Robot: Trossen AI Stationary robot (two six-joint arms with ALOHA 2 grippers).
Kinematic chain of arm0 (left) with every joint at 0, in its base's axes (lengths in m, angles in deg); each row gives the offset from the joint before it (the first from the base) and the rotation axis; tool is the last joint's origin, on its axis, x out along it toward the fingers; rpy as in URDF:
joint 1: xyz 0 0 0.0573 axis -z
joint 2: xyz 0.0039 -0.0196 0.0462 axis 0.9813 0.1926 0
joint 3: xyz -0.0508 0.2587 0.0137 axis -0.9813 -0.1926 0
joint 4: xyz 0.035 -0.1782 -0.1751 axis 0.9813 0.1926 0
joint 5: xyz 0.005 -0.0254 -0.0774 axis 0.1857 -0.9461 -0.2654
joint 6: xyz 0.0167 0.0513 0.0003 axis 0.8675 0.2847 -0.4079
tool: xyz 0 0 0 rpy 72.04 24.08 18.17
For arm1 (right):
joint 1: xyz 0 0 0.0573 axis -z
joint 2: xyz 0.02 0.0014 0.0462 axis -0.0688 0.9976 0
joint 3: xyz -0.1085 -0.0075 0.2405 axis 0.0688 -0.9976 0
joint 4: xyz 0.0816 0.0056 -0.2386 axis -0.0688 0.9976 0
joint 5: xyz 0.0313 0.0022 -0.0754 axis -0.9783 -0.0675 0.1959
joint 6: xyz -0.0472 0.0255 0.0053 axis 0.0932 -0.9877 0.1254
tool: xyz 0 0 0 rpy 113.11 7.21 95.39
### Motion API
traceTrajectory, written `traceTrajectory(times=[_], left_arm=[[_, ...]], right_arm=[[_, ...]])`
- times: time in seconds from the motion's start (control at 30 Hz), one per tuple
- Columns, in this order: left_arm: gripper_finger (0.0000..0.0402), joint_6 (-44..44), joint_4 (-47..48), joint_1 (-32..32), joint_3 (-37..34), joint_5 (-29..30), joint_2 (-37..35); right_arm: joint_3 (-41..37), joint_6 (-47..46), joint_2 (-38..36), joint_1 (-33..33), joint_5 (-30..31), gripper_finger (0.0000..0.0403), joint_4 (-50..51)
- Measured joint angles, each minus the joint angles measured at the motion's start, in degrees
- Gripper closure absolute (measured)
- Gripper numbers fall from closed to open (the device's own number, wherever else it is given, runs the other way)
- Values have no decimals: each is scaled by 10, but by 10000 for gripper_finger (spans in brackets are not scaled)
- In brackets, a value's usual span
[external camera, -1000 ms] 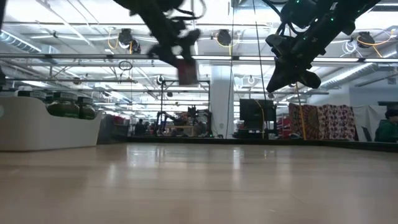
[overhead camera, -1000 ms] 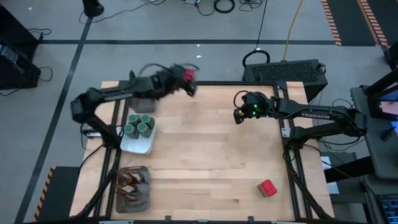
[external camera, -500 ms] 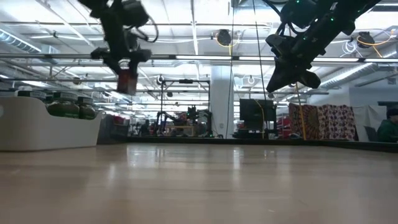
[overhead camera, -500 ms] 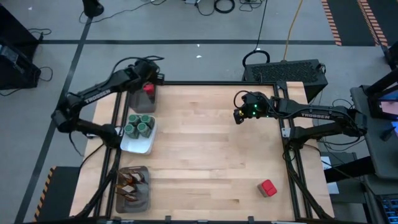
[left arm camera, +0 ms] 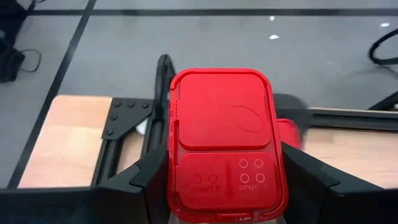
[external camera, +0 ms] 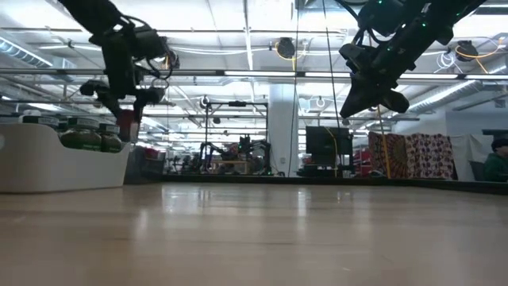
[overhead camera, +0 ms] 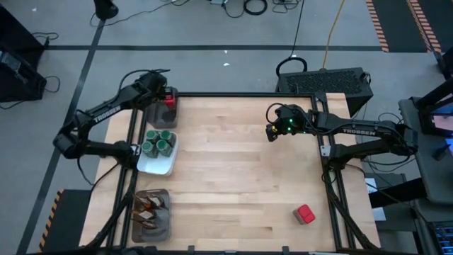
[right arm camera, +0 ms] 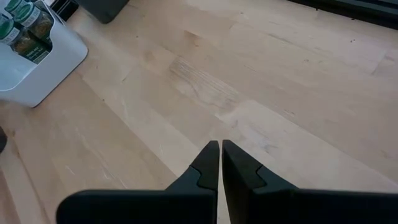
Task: Sort spices by type
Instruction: Put the red seasoning can into the top black bin
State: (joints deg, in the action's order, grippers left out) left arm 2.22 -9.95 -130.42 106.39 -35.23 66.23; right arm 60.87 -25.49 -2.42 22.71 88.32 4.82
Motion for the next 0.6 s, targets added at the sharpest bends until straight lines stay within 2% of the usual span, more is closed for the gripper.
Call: traceTrajectory(times=[0.2, 0.6], left_arm=[[182, 0, -44, -17, -33, -13, 13], [182, 4, -66, -32, -34, -24, 77]], right_arm=[[0, -4, 0, 1, -11, 403, 0], [0, -10, 0, 4, -15, 403, 0]])
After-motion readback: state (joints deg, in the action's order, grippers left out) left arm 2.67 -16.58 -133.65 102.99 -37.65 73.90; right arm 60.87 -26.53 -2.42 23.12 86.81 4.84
